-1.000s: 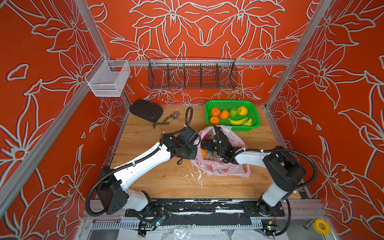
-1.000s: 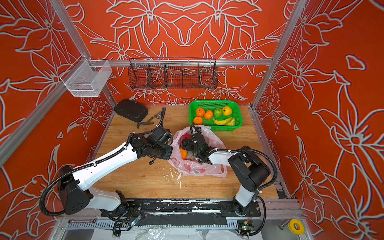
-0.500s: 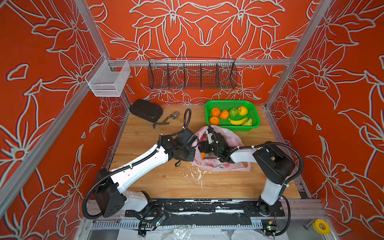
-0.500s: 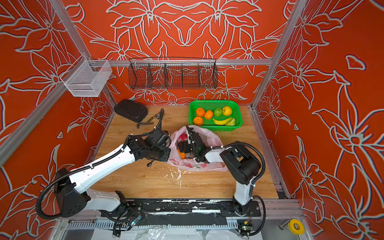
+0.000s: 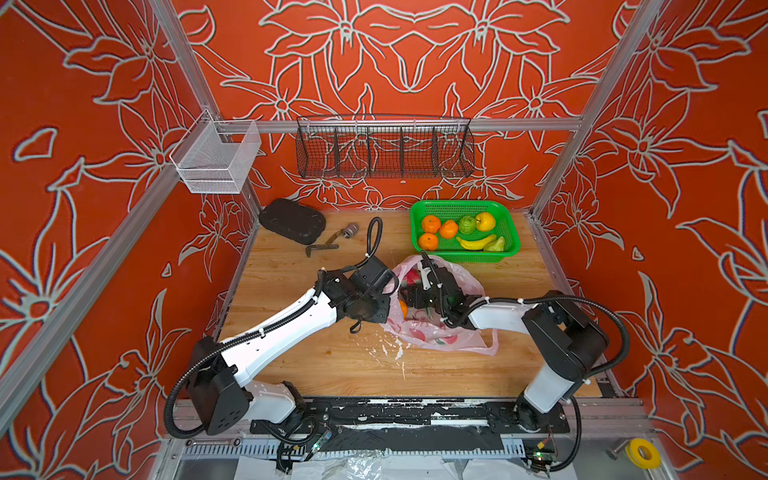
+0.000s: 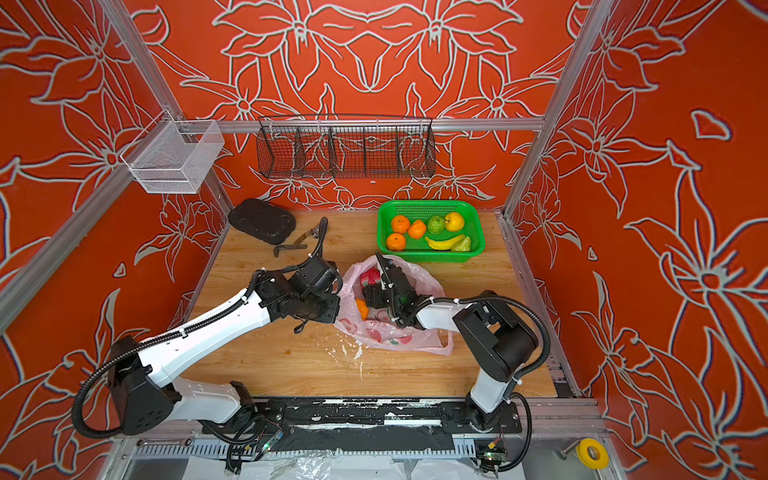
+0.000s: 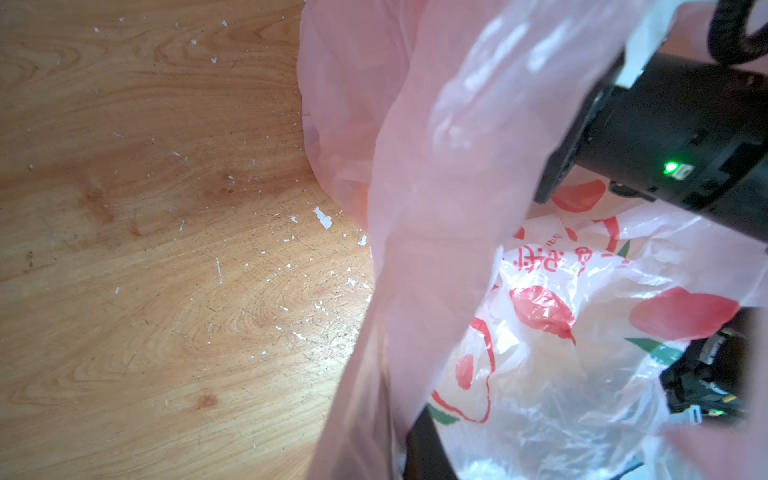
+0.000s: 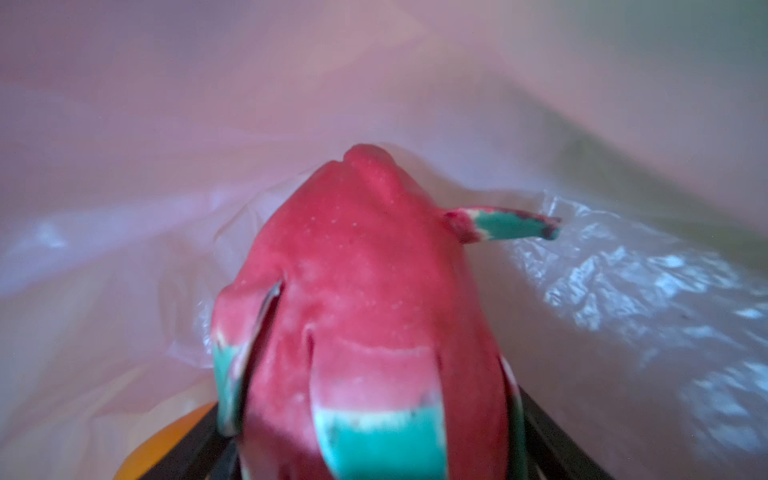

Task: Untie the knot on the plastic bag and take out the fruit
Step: 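Close the right gripper on the dragon fruit inside the bag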

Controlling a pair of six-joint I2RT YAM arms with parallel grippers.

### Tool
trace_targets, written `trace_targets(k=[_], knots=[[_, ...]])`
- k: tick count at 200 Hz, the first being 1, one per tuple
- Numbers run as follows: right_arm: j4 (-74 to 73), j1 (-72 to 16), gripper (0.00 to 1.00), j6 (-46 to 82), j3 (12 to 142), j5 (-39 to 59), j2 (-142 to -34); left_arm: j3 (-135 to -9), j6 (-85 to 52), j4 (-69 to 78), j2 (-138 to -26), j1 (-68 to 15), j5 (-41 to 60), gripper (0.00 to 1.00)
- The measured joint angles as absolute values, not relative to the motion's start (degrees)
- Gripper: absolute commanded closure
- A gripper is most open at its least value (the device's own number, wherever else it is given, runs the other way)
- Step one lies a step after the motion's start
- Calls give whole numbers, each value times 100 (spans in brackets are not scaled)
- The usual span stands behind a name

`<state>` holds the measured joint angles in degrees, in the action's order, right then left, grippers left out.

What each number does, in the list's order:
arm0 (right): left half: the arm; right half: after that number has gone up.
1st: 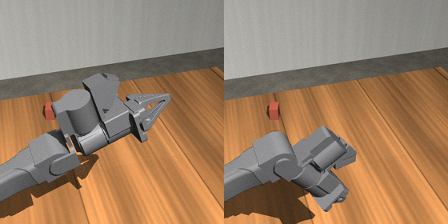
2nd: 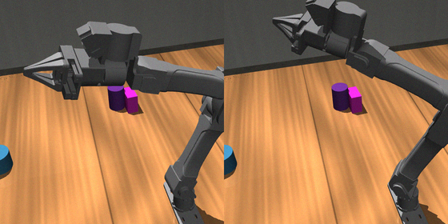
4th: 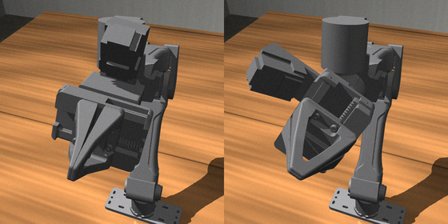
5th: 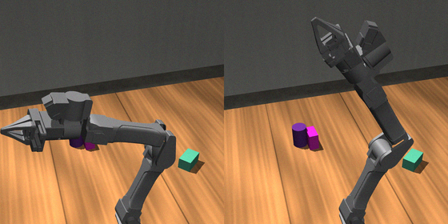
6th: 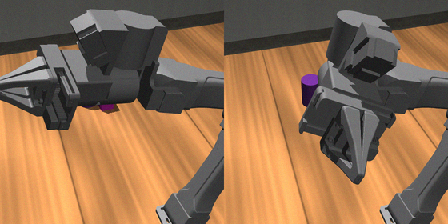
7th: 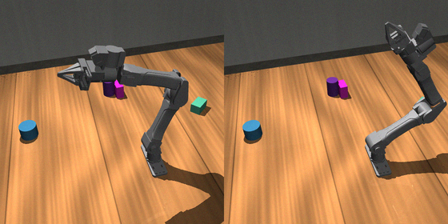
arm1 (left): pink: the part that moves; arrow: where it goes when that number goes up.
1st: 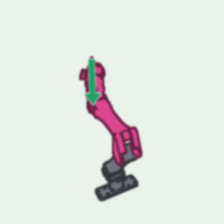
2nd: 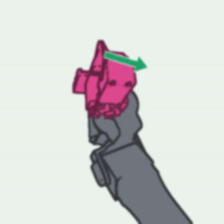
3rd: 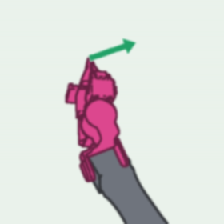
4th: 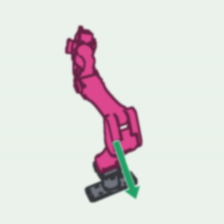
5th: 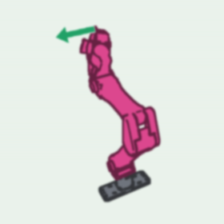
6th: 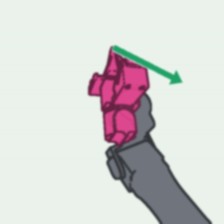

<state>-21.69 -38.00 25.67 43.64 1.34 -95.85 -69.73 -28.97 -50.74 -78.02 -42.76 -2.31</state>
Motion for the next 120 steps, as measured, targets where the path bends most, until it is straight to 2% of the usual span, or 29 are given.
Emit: trace_targets(k=[120], knots=[[-1699,-3800,50,2902,3391,331,-7830,-7413,-3022,-4873,-7797,-4283,-165,52]])
